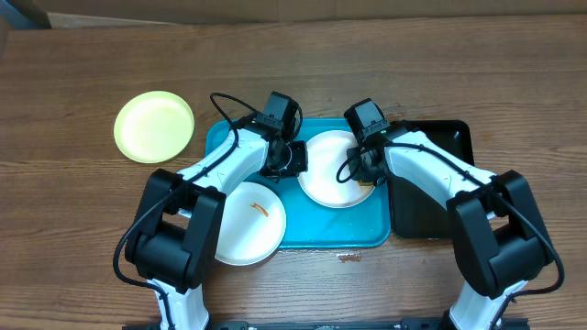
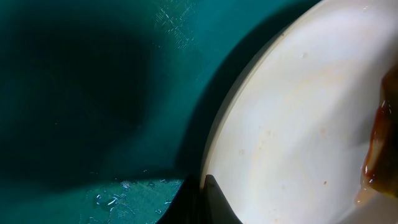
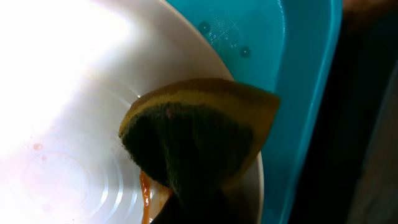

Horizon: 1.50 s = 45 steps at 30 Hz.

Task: Clean dirty plates on tray and stack at the side
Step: 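Wipe the white plate surface with the sponge in the right gripper, then return the sponge to the black tray, release it, and raise the right gripper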

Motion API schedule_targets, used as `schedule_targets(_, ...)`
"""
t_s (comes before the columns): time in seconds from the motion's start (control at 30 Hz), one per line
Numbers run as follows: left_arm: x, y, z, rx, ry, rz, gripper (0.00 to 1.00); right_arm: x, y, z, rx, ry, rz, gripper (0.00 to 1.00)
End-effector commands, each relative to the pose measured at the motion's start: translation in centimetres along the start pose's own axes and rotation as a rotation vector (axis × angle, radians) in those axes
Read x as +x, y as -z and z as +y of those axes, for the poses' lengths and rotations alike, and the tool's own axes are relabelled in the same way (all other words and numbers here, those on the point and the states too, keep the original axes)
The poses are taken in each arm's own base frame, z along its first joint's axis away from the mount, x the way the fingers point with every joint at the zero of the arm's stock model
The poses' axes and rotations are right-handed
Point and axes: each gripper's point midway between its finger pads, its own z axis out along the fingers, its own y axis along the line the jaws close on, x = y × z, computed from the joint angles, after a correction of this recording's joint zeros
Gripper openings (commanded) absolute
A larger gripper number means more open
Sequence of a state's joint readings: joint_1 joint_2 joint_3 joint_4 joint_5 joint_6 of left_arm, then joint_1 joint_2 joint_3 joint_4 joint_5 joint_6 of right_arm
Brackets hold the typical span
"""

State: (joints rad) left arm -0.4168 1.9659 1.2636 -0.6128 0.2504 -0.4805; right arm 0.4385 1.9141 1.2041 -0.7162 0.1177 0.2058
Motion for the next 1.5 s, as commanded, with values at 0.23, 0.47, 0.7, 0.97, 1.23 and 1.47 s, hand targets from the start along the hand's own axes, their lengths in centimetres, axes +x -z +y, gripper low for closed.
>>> schedule_targets(0.23, -0.1, -0.2, 0.6, -0.019, 0.021, 0.002, 0.04, 2.8, -1.1, 5.2, -0.302, 0.05, 0.141, 0.04)
schedule_targets(0.47, -0.1, -0.2, 0.6, -0.018, 0.021, 0.002, 0.04, 2.8, -0.5, 6.7, -0.395, 0.053, 0.148, 0.04)
schedule_targets(0.7, -0.1, -0.2, 0.6, -0.019, 0.021, 0.003, 0.04, -1.6, 4.6, 8.9, -0.629, 0.094, 0.064, 0.04)
schedule_targets(0.97, -0.1, -0.2, 0.6, -0.019, 0.02, 0.003, 0.05, -4.9, 9.8, 2.1, -0.574, -0.005, 0.005, 0.04)
schedule_targets(1.23, -0.1, -0.2, 0.6, -0.019, 0.021, 0.002, 0.08, -0.5, 7.8, -10.1, -0.22, -0.259, 0.165, 0.04)
schedule_targets(1.47, -0.1, -0.2, 0.6, -0.019, 0.02, 0.002, 0.09, 1.4, 4.4, -12.5, -0.096, -0.318, 0.173, 0.04)
